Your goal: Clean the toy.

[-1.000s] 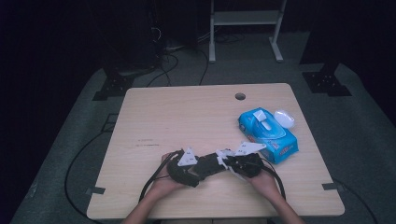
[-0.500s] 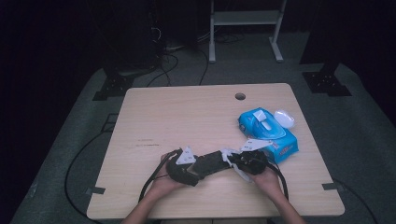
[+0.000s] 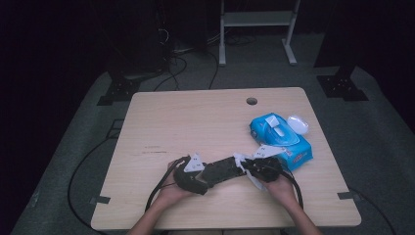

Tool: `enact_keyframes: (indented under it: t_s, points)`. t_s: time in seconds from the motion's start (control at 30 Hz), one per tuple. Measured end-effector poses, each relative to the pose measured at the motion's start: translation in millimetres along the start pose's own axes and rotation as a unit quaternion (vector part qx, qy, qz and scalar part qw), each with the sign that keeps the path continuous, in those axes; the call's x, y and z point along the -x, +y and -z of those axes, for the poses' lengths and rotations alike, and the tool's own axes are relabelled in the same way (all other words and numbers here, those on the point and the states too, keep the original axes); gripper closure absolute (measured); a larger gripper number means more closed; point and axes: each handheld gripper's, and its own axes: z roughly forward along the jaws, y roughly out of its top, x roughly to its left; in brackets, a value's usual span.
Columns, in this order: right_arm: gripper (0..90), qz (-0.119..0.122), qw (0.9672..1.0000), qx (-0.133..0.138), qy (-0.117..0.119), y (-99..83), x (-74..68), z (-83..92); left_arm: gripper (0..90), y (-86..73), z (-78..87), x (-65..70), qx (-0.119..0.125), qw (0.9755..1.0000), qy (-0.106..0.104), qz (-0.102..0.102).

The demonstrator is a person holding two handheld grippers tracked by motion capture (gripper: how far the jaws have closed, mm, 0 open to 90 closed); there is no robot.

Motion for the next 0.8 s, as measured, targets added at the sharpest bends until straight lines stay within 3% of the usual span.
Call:
enact_keyframes:
  t_s: [0.13, 0.2, 0.27, 0.4, 0.47, 0.57, 0.63, 0.67, 0.8]
  points:
    - [82.0, -0.001, 0.9992, 0.003, 0.040, 2.8, -9.9, -2.6, 24.0, 0.3, 0.0, 0.9, -0.003, 1.0000, 0.002, -0.003]
    - [81.9, 0.024, 0.9992, -0.001, 0.033, 5.0, -18.6, -5.1, 24.0, 0.5, 0.1, 0.7, -0.004, 1.0000, 0.002, -0.003]
    - [81.9, 0.029, 0.9992, -0.001, 0.027, 5.8, -18.3, -5.6, 24.0, 0.1, 0.5, 0.5, -0.002, 1.0000, 0.001, -0.002]
    - [81.9, -0.003, 1.0000, 0.003, 0.002, 2.5, -2.4, -3.3, 24.0, 0.1, 0.7, 0.4, 0.000, 1.0000, -0.001, -0.001]
    - [81.9, -0.006, 1.0000, 0.006, 0.005, 2.7, -2.8, -3.4, 24.0, 0.5, 0.1, 1.4, -0.002, 1.0000, 0.000, -0.005]
    - [81.9, 0.000, 0.9996, 0.012, 0.027, 7.6, -12.0, -8.5, 24.0, 1.9, -1.9, 5.5, -0.002, 0.9999, -0.005, -0.012]
    - [81.9, 0.014, 0.9995, 0.007, 0.027, 11.4, -15.7, -13.9, 24.0, 3.0, -2.4, 8.0, -0.003, 0.9999, -0.004, -0.014]
    - [81.8, 0.017, 0.9996, 0.006, 0.023, 13.4, -14.2, -15.7, 24.0, 3.0, -2.4, 8.1, -0.003, 0.9999, -0.005, -0.014]
    - [81.8, -0.004, 0.9999, 0.009, -0.007, 9.8, 4.1, -12.3, 24.0, 2.5, -2.1, 6.3, 0.002, 0.9999, -0.011, -0.005]
